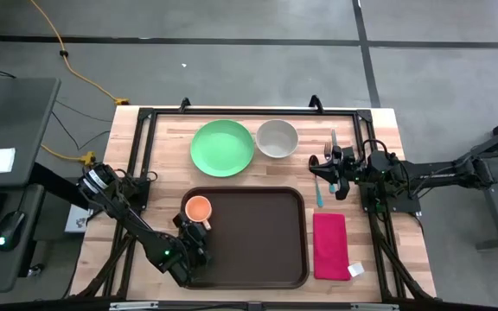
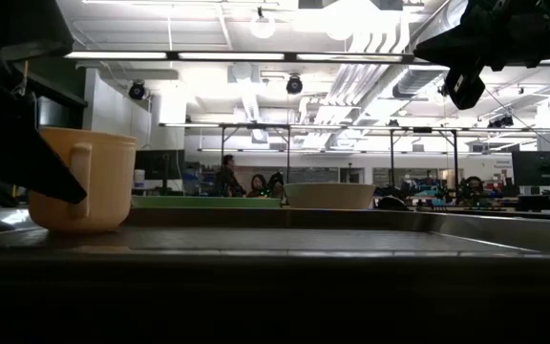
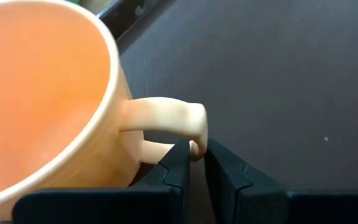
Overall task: Set up tray
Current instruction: Put the orange mug on the black serving tray
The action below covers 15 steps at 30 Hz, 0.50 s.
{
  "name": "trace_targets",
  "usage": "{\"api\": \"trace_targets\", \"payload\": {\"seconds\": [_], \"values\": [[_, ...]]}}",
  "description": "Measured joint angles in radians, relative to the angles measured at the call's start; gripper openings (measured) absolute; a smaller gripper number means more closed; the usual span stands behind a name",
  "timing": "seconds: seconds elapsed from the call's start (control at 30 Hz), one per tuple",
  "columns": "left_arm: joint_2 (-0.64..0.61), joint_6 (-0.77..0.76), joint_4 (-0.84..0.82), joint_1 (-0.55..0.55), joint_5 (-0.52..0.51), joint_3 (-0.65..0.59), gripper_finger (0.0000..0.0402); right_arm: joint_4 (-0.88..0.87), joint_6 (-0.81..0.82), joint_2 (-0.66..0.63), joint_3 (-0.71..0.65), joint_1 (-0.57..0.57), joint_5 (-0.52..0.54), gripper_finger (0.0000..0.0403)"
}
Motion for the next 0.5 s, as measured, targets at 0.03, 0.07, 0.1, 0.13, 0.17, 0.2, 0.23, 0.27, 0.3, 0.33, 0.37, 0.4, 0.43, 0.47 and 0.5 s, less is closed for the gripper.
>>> {"api": "trace_targets", "payload": {"seconds": [0.03, 0.07, 0.1, 0.13, 0.17, 0.2, 0.23, 0.27, 0.3, 0.33, 0.37, 0.4, 0.43, 0.47, 0.5], "values": [[-0.001, -0.001, 0.001, 0.0, -0.006, 0.0, 0.0078, 0.0, 0.0, 0.0, 0.0, 0.0, 0.0, 0.0], [-0.002, -0.005, -0.002, 0.0, -0.012, 0.0, 0.0078, 0.0, 0.0, 0.0, 0.0, 0.0, 0.0, 0.0], [-0.006, -0.016, -0.014, 0.0, -0.014, 0.0, 0.0078, 0.0, 0.0, 0.0, 0.0, 0.0, 0.0, 0.0], [-0.011, -0.023, -0.021, 0.0, -0.013, 0.0, 0.0078, 0.0, 0.0, 0.0, 0.0, 0.0, 0.0, 0.0], [-0.014, -0.024, -0.02, 0.0, -0.011, 0.0, 0.0079, 0.001, 0.0, 0.0, 0.0, 0.0, 0.0, 0.0], [-0.014, -0.024, -0.022, 0.0, -0.006, 0.001, 0.0079, 0.001, 0.0, 0.0, 0.0, 0.0, 0.0, 0.0], [-0.014, -0.024, -0.026, 0.0, -0.001, 0.001, 0.0079, 0.002, 0.0, 0.0, 0.0, 0.0, 0.0, 0.0], [-0.015, -0.024, -0.029, 0.0, -0.002, 0.0, 0.0079, 0.003, 0.0, 0.0, 0.0, 0.0, 0.0, 0.0], [-0.018, -0.024, -0.028, 0.0, -0.002, 0.0, 0.0079, 0.005, 0.0, 0.0, 0.0, 0.0, 0.0, 0.0], [-0.019, -0.024, -0.026, 0.0, -0.002, 0.0, 0.0079, 0.006, 0.0, 0.0, 0.0, 0.0, 0.0, 0.0], [-0.019, -0.024, -0.026, 0.0, -0.001, 0.0, 0.0079, 0.007, 0.0, 0.0, 0.0, 0.0, 0.0, 0.0], [-0.019, -0.023, -0.029, 0.0, 0.002, 0.0, 0.0079, 0.007, 0.0, 0.0, 0.0, 0.0, 0.0, 0.0], [-0.019, -0.023, -0.028, 0.0, 0.002, 0.0, 0.0079, 0.007, 0.0, 0.0, 0.0, 0.0, 0.0, 0.0], [-0.019, -0.022, -0.026, 0.0, 0.002, 0.0, 0.0079, 0.007, 0.0, 0.0, 0.0, 0.0, 0.0, 0.0], [-0.019, -0.022, -0.027, 0.0, 0.002, 0.0, 0.0079, 0.007, 0.0, 0.0, 0.0, 0.0, 0.0, 0.0]]}}
